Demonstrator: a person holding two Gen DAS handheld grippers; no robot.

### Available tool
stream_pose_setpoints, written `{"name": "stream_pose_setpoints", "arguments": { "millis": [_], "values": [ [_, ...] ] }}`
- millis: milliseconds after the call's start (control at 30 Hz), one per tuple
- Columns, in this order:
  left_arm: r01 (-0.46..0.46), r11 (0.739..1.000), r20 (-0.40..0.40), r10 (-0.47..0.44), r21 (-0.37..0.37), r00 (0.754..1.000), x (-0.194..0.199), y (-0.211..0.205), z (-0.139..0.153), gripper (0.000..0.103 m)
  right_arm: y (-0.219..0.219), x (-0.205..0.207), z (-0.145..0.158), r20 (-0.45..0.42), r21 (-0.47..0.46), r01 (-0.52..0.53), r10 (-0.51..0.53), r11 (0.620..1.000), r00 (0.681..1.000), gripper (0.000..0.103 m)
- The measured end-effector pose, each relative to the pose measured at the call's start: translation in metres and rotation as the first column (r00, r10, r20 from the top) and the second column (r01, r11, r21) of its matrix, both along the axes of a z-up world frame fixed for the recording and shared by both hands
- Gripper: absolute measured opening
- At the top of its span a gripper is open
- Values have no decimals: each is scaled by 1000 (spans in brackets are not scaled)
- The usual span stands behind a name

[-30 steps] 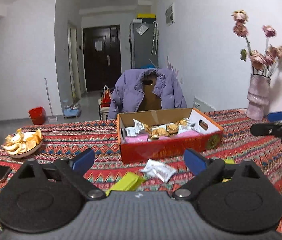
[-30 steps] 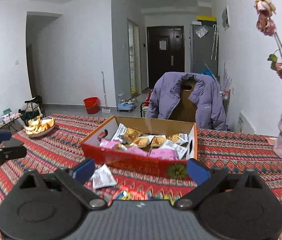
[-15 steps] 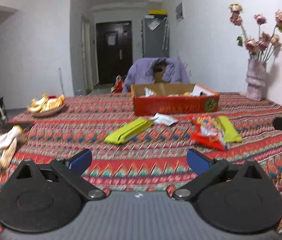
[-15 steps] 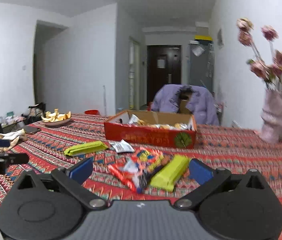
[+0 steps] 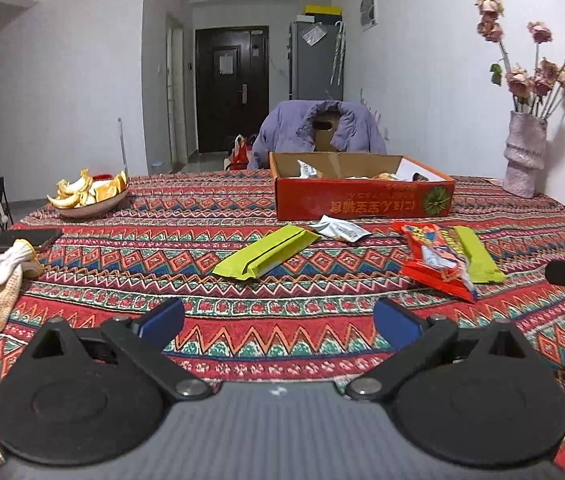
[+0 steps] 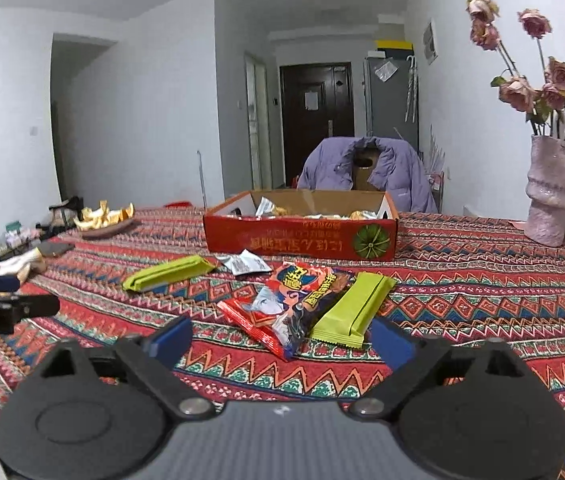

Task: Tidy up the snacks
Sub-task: 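Move both open tools back to the remaining snacks, then grasp a lime-green bar with the left tool while the right tool grasps a white sachet, then lift the green bar and white sachet and carry them over the box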

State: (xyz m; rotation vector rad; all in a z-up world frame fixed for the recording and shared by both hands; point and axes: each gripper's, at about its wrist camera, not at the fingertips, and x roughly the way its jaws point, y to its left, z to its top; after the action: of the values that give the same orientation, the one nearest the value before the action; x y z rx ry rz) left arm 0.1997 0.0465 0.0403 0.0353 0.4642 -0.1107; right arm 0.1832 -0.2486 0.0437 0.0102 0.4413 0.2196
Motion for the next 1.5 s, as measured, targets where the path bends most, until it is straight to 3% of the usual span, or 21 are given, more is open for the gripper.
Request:
{"name": "stream_pose_setpoints", "arguments": {
  "millis": [200, 400, 667, 900, 1067, 1200, 1233, 1267, 1400, 1500],
  "values": [
    [18, 1000, -25, -19, -23, 1000, 40, 7, -4, 94, 8, 32, 1, -25, -20, -24, 24, 1000, 999, 80],
    [78, 997, -76, -80, -21, 994, 93, 13, -13, 94, 18, 75, 5, -41, -32, -63, 62, 998, 997, 80],
    [169, 984, -165, -157, 62, 974, 181, 13, -38, 93, 45, 167, 6, -117, -79, -192, 182, 978, 976, 80],
    [195, 981, -259, -195, -25, 946, 232, 18, -55, 73, 78, 256, -7, -222, -122, -317, 285, 941, 932, 78],
    [204, 978, -246, -210, -53, 946, 240, 18, -56, 66, 99, 303, -27, -297, -106, -394, 349, 913, 889, 78],
    [208, 978, -241, -206, -16, 949, 235, 9, -54, 43, 108, 325, -42, -341, -96, -400, 347, 911, 874, 74],
    [202, 979, -246, -198, -9, 949, 232, 6, -52, 38, 108, 329, -45, -353, -89, -395, 342, 914, 871, 69],
    [203, 979, -246, -199, -10, 949, 228, 5, -51, 37, 109, 332, -49, -365, -95, -389, 331, 916, 870, 64],
    [188, 982, -242, -185, -14, 952, 213, 2, -45, 34, 110, 331, -56, -371, -105, -406, 343, 908, 863, 59],
    [147, 989, -223, -146, -11, 964, 200, 5, -39, 34, 109, 330, -54, -372, -97, -401, 340, 911, 864, 48]
  ]
}}
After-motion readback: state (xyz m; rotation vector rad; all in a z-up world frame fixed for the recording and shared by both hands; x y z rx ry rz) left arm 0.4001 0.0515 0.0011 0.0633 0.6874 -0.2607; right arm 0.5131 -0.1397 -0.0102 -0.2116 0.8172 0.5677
